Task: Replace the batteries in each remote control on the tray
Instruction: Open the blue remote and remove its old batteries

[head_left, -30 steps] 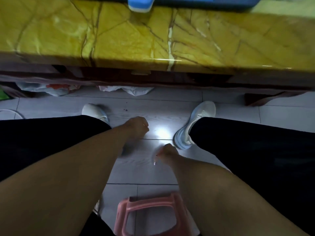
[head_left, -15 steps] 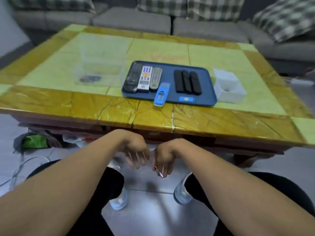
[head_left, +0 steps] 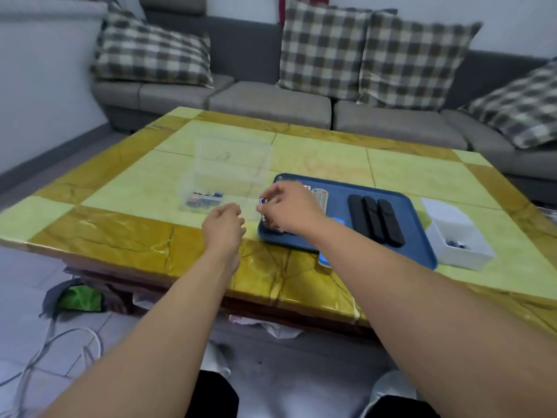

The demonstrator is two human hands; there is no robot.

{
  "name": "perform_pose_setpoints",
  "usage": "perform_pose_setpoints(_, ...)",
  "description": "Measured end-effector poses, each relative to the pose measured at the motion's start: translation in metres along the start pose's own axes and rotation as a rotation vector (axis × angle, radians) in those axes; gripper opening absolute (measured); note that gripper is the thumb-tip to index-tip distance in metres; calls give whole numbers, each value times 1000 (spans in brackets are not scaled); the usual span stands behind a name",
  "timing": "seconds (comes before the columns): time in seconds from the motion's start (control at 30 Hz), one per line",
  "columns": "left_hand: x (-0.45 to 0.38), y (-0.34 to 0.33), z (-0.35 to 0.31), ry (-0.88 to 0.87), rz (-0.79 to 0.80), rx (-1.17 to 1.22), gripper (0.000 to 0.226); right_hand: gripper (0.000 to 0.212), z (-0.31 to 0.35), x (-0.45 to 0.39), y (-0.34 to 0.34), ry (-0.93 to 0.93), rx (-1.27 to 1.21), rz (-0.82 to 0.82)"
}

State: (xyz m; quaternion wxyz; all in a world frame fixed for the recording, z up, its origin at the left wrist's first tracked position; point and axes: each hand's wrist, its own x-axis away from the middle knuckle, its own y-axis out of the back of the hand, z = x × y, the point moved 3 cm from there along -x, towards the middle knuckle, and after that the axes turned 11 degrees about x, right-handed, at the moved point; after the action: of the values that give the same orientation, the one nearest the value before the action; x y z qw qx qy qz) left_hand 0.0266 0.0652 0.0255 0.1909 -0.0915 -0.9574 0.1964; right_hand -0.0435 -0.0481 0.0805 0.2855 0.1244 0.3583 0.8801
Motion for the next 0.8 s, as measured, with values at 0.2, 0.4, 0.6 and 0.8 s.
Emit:
perform_pose_setpoints(0.2, -31, 6, -17, 36, -111, 95, 6, 18, 14, -80, -29, -4, 17, -123)
perform_pose_setpoints(0.4, -41, 7, -9, 120, -143, 77, 11, 19, 18, -116, -58, 12, 282, -3)
perform_pose_setpoints(0.6, -31, -5, -8, 80, -143, 53, 18, 25, 19, -118, -60, 12, 395, 5)
perform_pose_setpoints(0.8, -21, -12, -2, 101, -122, 10, 8, 35, 6, -101, -30, 11, 208, -90)
